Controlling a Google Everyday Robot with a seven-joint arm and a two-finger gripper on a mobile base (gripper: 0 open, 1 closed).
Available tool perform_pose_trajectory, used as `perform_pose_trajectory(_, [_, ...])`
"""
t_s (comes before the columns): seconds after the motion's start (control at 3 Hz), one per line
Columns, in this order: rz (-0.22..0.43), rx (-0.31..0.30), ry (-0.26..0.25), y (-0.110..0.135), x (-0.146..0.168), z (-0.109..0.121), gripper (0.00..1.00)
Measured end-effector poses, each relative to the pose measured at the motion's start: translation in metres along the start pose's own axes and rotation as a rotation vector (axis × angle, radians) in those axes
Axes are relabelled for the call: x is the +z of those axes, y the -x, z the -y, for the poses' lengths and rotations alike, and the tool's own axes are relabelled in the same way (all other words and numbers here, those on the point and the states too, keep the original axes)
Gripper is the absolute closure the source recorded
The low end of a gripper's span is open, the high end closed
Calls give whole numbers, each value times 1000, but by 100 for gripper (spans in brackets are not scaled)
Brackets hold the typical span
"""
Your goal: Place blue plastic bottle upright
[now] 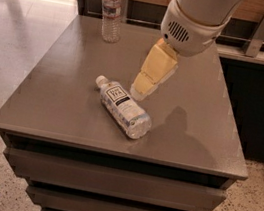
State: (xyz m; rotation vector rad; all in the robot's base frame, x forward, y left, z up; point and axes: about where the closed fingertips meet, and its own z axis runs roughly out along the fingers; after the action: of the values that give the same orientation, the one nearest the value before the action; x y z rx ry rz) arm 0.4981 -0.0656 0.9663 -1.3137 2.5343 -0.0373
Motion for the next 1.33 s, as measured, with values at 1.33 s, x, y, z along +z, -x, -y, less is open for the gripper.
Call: perform_pose_trajectory(1.33, [-152, 194, 80, 41, 114, -28, 0])
